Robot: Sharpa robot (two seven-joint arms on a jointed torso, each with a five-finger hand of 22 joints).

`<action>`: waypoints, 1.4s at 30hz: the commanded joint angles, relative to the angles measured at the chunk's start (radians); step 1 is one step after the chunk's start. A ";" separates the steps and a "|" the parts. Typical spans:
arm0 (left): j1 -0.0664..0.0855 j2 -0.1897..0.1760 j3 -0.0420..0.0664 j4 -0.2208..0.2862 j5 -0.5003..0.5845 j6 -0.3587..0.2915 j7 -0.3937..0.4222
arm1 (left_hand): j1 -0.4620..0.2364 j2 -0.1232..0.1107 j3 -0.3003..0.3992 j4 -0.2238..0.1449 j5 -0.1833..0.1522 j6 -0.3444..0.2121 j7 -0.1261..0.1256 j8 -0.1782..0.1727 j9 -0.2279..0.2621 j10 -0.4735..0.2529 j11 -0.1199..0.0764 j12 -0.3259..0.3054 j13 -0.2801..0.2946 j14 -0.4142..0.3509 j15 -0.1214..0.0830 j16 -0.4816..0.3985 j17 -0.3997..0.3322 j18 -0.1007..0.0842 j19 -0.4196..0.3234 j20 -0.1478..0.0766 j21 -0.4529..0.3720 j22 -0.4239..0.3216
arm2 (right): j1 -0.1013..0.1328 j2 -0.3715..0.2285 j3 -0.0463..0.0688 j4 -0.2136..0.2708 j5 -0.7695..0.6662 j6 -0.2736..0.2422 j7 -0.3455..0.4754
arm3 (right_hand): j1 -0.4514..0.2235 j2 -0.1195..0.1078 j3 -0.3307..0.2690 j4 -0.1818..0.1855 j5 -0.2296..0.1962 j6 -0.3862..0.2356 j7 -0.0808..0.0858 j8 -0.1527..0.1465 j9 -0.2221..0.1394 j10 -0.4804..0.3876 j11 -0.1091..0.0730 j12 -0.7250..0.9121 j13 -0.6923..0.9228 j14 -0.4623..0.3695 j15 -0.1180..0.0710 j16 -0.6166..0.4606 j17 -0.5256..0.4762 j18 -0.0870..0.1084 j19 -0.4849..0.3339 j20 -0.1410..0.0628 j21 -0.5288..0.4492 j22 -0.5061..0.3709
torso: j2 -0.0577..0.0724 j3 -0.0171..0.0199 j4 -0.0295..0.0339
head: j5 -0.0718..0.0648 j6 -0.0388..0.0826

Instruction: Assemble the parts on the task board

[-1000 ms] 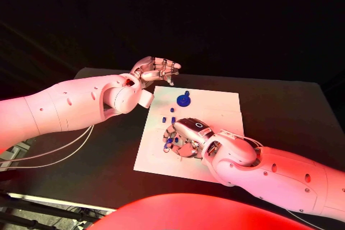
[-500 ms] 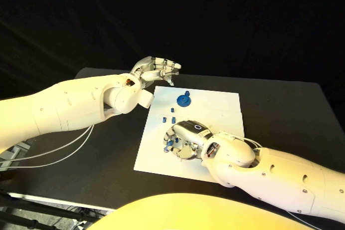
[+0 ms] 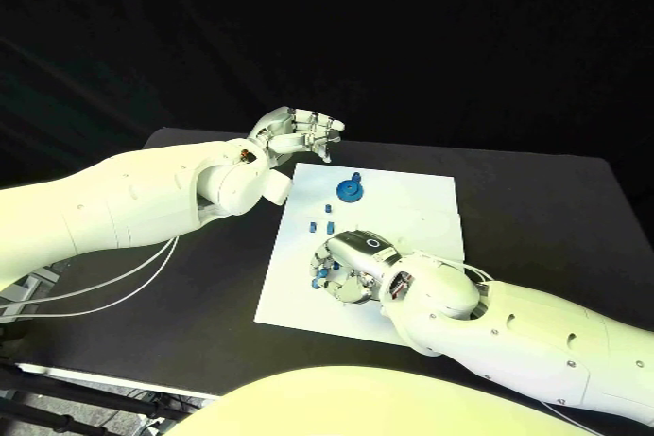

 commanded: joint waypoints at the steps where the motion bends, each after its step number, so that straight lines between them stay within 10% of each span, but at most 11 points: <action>1: 0.001 0.001 0.001 0.003 -0.005 0.016 0.006 | -0.007 0.001 -0.004 0.001 0.000 -0.005 0.000 -0.001 -0.001 -0.007 0.001 -0.003 -0.001 -0.004 0.005 -0.003 -0.001 0.013 -0.001 0.006 -0.003 -0.001 | -0.003 0.003 -0.002 -0.007 -0.018 0.024 -0.015 | 0.002 0.011 0.030 -0.025 0.007 0.005 0.000 0.004 0.001 0.067 -0.061 0.003 0.001 0.043 -0.003 0.003 -0.001 -0.012 -0.003 -0.001 -0.006 0.118 | 0.000 0.0004 -0.0005 | 0.001 0.000; 28: 0.001 0.001 0.001 0.000 -0.013 0.016 0.004 | -0.006 0.001 -0.005 0.001 0.000 -0.004 -0.001 -0.001 -0.001 -0.007 0.001 -0.002 -0.002 -0.004 0.005 -0.004 -0.001 0.013 -0.001 0.006 -0.005 -0.002 | -0.008 -0.006 -0.007 0.002 0.022 -0.053 0.012 | -0.081 -0.059 -0.111 -0.046 0.002 -0.199 0.043 -0.047 0.002 -0.199 -0.005 -0.001 -0.004 0.014 0.044 -0.044 -0.097 0.018 -0.071 0.041 -0.213 0.058 | -0.001 0.0013 -0.0020 | -0.002 0.000; 42: 0.001 0.000 0.001 -0.004 -0.013 0.018 0.004 | -0.006 0.001 -0.005 0.001 0.000 -0.004 -0.001 -0.001 -0.001 -0.007 0.001 -0.002 -0.002 -0.004 0.005 -0.004 -0.001 0.013 -0.001 0.006 -0.005 -0.002 | 0.003 -0.142 0.012 0.132 0.101 -0.163 0.031 | -0.077 -0.062 -0.144 -0.045 0.003 -0.210 0.041 -0.038 0.005 -0.224 -0.008 0.056 0.006 0.012 0.041 -0.049 -0.107 0.020 -0.068 0.040 -0.226 0.051 | -0.004 -0.0005 -0.0032 | -0.020 0.002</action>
